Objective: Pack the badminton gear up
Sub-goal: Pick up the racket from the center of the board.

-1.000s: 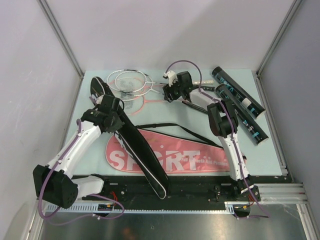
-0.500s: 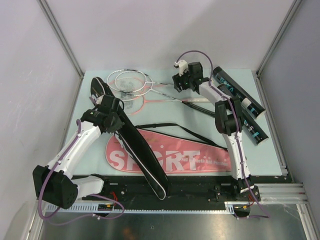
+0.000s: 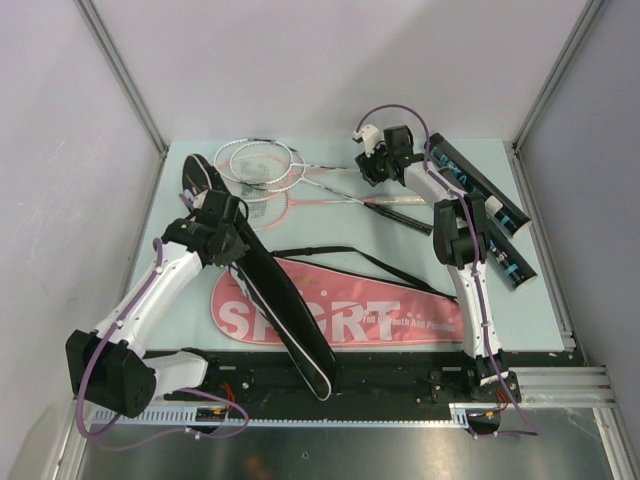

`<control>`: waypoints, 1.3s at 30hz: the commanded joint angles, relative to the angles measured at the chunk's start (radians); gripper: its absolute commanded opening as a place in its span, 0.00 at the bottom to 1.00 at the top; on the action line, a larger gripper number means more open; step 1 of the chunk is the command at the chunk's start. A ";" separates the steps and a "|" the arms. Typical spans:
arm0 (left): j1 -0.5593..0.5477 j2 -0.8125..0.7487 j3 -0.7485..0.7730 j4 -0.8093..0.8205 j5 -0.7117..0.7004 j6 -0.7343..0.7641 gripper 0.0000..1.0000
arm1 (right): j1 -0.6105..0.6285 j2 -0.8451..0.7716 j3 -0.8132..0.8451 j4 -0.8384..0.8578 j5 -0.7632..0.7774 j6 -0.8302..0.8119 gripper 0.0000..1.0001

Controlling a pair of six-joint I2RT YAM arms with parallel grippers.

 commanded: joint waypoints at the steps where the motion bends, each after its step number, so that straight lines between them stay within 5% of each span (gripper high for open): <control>1: -0.005 -0.008 0.017 0.000 0.016 -0.016 0.00 | 0.007 0.013 0.006 -0.004 0.003 -0.085 0.54; 22: -0.005 -0.002 0.017 0.002 0.025 -0.009 0.00 | 0.061 0.123 0.098 -0.047 0.081 -0.279 0.44; 27: -0.005 0.005 0.017 0.002 0.029 -0.009 0.00 | 0.090 0.076 0.044 0.011 0.196 -0.322 0.32; 30: -0.004 0.004 0.022 0.003 0.028 -0.016 0.00 | 0.121 0.012 0.012 0.030 0.260 -0.365 0.16; 39: -0.005 0.018 0.057 0.005 -0.021 -0.023 0.00 | 0.252 -0.200 0.047 -0.301 0.506 -0.187 0.00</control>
